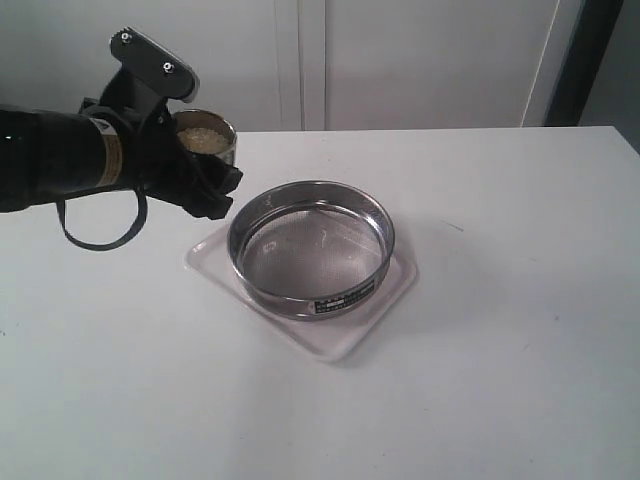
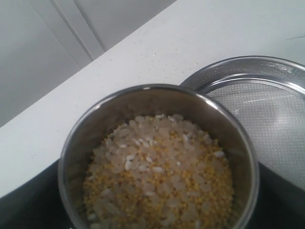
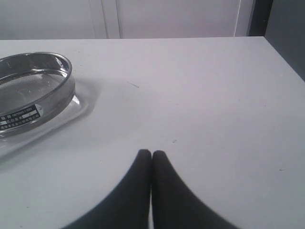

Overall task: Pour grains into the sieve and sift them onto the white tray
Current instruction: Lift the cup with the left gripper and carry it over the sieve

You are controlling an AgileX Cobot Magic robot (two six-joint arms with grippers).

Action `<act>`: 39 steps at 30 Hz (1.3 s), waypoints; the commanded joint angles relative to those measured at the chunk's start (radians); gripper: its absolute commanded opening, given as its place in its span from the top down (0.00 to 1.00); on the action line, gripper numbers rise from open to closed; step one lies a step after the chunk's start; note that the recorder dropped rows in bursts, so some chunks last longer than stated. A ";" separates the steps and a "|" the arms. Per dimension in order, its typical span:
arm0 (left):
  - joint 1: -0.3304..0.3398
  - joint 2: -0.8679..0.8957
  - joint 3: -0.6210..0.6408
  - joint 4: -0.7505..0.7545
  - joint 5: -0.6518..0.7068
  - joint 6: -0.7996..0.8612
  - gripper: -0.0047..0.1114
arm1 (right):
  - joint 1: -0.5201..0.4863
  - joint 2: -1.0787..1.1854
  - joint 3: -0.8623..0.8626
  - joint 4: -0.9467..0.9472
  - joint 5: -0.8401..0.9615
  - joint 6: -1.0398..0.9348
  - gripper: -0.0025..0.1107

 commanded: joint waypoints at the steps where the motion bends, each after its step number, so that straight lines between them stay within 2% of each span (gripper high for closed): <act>1: -0.012 0.037 -0.059 0.060 0.014 -0.012 0.96 | 0.001 -0.006 0.004 0.000 -0.006 0.002 0.98; 9: -0.017 0.104 -0.125 0.112 0.023 -0.012 0.96 | 0.001 -0.006 0.004 0.000 -0.006 0.002 0.98; 13: -0.052 0.137 -0.145 0.112 0.148 -0.008 0.96 | 0.001 -0.006 0.004 0.000 -0.006 0.002 0.98; 19: -0.098 0.187 -0.187 0.112 0.192 0.001 0.96 | 0.001 -0.006 0.004 0.000 -0.006 0.002 0.98; 25: -0.142 0.214 -0.206 0.112 0.253 0.108 0.96 | 0.001 -0.006 0.004 0.000 -0.006 0.002 0.98; 29: -0.142 0.224 -0.208 0.112 0.275 0.122 0.96 | 0.001 -0.006 0.004 0.000 -0.006 0.002 0.98; 33: -0.142 0.234 -0.208 0.112 0.293 0.223 0.96 | 0.001 -0.006 0.004 0.000 -0.006 0.002 0.98; 39: -0.142 0.247 -0.208 0.112 0.303 0.242 0.96 | 0.001 -0.006 0.004 0.000 -0.006 0.002 0.98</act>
